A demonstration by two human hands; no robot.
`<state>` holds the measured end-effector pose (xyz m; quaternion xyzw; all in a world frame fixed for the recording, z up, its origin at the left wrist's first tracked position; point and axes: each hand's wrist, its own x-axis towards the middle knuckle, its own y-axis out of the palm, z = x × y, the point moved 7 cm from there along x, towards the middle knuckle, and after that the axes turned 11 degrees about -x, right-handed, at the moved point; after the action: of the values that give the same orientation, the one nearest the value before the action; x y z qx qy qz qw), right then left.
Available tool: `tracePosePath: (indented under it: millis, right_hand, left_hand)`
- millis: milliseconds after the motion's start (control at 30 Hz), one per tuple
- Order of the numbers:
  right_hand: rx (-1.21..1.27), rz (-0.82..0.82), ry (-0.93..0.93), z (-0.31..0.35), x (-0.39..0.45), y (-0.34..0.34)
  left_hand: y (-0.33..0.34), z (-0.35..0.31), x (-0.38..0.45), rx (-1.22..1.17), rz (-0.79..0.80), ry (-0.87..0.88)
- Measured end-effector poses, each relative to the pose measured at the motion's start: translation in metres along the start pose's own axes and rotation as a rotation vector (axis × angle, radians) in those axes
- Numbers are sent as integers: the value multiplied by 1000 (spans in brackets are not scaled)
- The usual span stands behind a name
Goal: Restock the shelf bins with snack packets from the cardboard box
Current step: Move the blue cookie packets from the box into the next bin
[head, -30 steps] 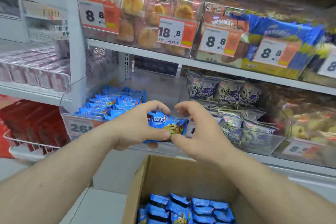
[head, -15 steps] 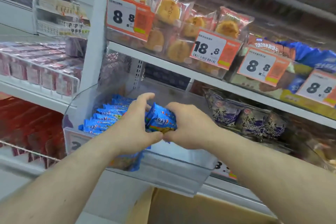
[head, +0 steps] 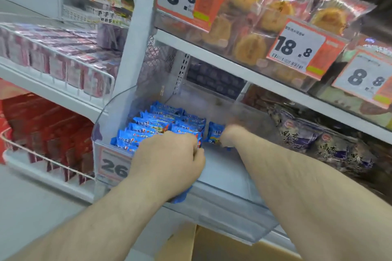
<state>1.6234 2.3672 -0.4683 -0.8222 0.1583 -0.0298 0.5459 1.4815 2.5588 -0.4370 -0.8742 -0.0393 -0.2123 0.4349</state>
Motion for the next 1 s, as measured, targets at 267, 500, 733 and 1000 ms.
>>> tracePosePath:
  millis: [267, 500, 733, 1000]
  right_hand:
    - [521, 116, 146, -2, 16, 37]
    - [1050, 74, 201, -8, 8, 38]
    - [1402, 89, 204, 0, 5, 41]
    - [1443, 243, 133, 13, 4, 41]
  left_hand:
    - [-2, -2, 0, -68, -16, -6]
    - [-4, 0, -2, -86, -24, -27]
    - [-3, -4, -1, -74, -22, -27]
    - [-2, -6, -1, -72, -31, -21]
